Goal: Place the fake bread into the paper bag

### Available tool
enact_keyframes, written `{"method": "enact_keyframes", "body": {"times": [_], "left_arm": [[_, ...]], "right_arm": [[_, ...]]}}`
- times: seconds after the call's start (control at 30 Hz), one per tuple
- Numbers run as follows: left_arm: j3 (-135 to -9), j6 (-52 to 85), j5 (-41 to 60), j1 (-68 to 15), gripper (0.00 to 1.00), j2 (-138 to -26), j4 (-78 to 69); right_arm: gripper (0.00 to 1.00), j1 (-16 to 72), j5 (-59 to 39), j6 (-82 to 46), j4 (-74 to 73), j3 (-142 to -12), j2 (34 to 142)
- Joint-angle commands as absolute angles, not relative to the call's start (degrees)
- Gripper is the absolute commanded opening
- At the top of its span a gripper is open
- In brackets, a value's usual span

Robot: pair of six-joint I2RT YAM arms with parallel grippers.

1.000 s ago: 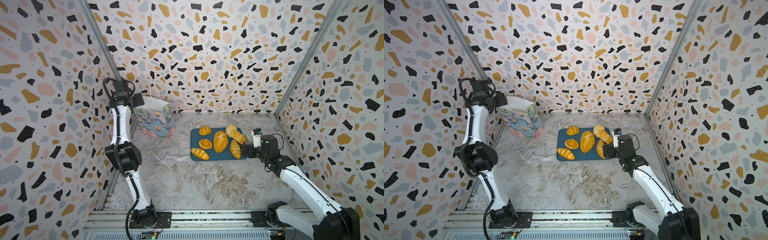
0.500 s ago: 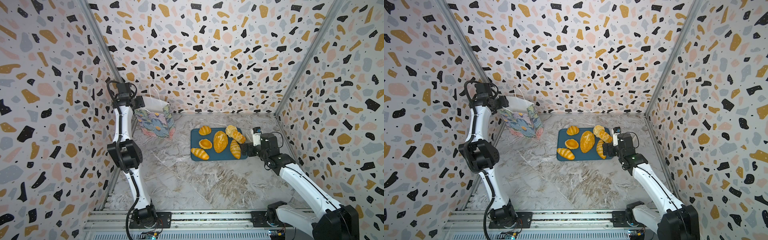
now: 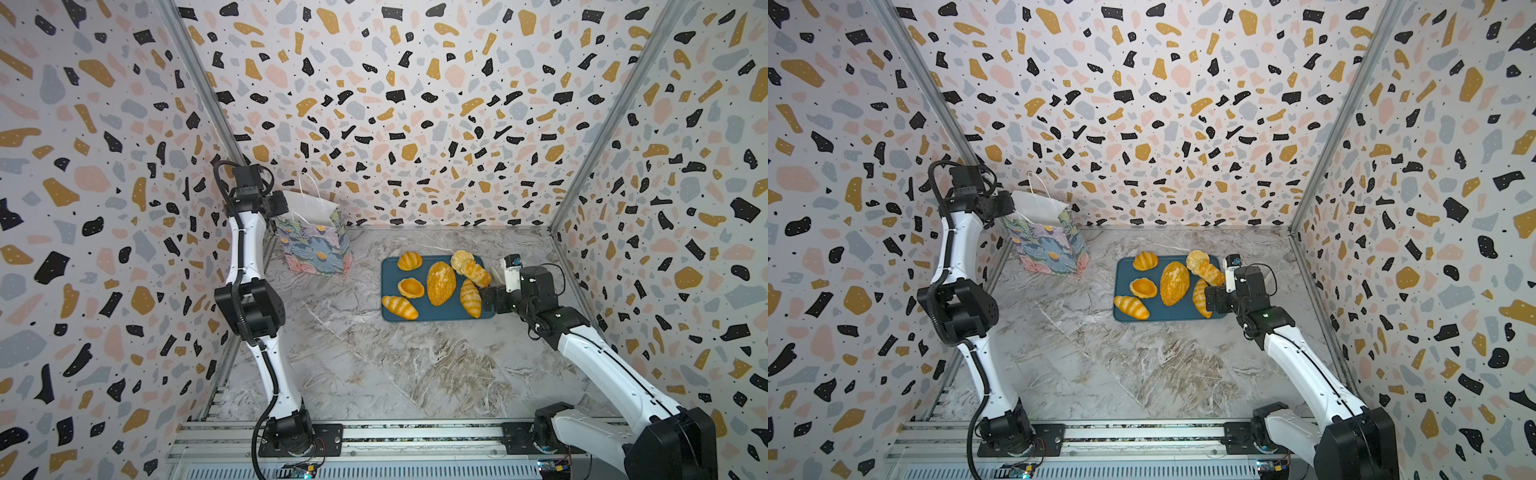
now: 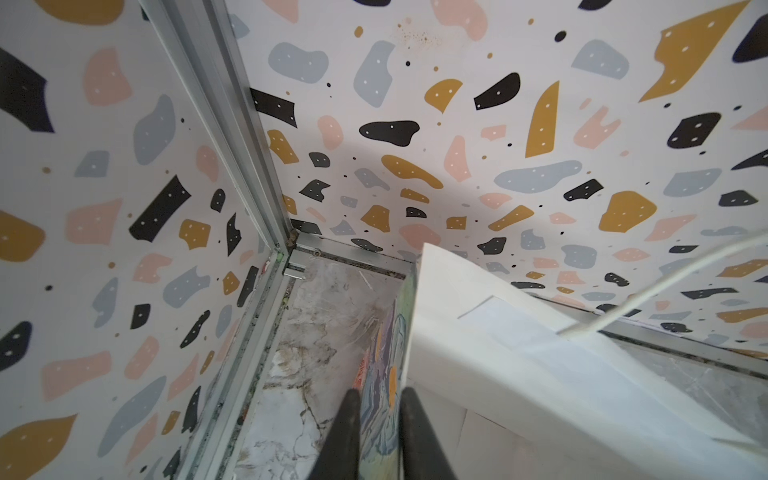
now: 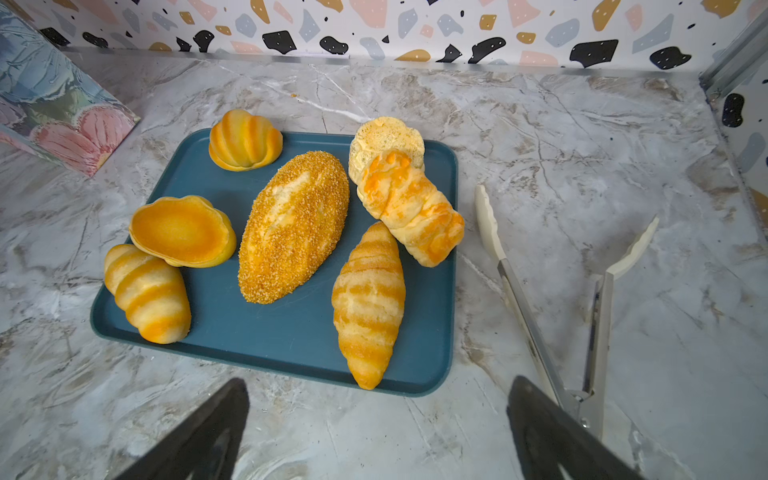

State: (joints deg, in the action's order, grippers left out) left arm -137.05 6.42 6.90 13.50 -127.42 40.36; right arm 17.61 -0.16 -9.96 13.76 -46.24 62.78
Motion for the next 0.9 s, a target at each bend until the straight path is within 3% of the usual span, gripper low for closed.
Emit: {"method": "enact_keyframes", "body": {"times": [0.0, 0.1, 0.47, 0.87], "left_arm": [[-135.59, 6.84, 8.38, 13.62, 0.09, -125.96, 39.11], [-134.03, 7.7, 9.83, 13.54, 0.0, -124.79, 38.39], [-127.65, 9.2, 14.37, 13.19, 0.0, -119.34, 41.61], [-107.96, 11.43, 15.47, 13.03, 0.0, -106.37, 41.44]], "right_arm": [[0.99, 17.89, 0.56, -9.32, 14.93, -48.7, 62.37], [0.99, 17.85, 0.61, -8.93, 14.93, -48.74, 62.33], [0.99, 17.84, 1.59, -7.56, 15.06, -47.9, 62.46], [0.99, 17.84, 2.15, -7.43, 14.14, -47.77, 62.09]]}}
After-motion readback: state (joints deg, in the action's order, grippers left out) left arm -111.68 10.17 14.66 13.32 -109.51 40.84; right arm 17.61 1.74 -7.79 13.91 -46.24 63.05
